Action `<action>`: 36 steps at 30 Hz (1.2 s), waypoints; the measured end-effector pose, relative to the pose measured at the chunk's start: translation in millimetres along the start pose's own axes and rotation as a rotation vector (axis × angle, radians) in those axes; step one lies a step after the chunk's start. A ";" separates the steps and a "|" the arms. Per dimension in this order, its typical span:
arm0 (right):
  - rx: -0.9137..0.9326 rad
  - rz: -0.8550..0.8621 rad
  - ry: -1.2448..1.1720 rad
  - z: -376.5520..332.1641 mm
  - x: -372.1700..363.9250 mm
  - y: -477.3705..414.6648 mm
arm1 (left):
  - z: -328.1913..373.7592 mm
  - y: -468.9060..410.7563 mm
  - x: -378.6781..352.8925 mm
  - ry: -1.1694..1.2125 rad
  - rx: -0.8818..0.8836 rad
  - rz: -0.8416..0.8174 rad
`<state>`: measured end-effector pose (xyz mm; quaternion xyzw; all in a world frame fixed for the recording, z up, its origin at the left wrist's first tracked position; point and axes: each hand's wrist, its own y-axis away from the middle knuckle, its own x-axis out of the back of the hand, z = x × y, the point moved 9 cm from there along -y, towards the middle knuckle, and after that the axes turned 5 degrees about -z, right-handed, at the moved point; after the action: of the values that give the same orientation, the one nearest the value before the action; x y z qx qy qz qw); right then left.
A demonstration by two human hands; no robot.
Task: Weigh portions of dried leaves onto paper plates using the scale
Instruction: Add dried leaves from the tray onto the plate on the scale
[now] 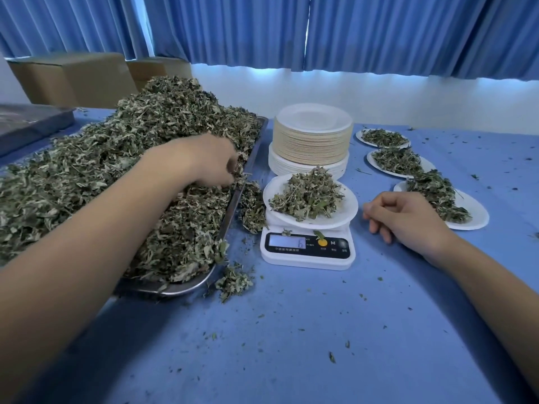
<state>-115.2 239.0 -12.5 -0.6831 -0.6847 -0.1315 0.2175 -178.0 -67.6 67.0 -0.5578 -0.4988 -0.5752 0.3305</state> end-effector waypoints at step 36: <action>-0.274 0.123 -0.570 0.0 4.2 4.9 | 72.6 -8.7 7.0 0.877 -0.364 0.245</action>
<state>-110.2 242.8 -11.1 -0.7554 -0.6514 -0.0125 -0.0697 -164.6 4.6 63.4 -0.3662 -0.1348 -0.7905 0.4720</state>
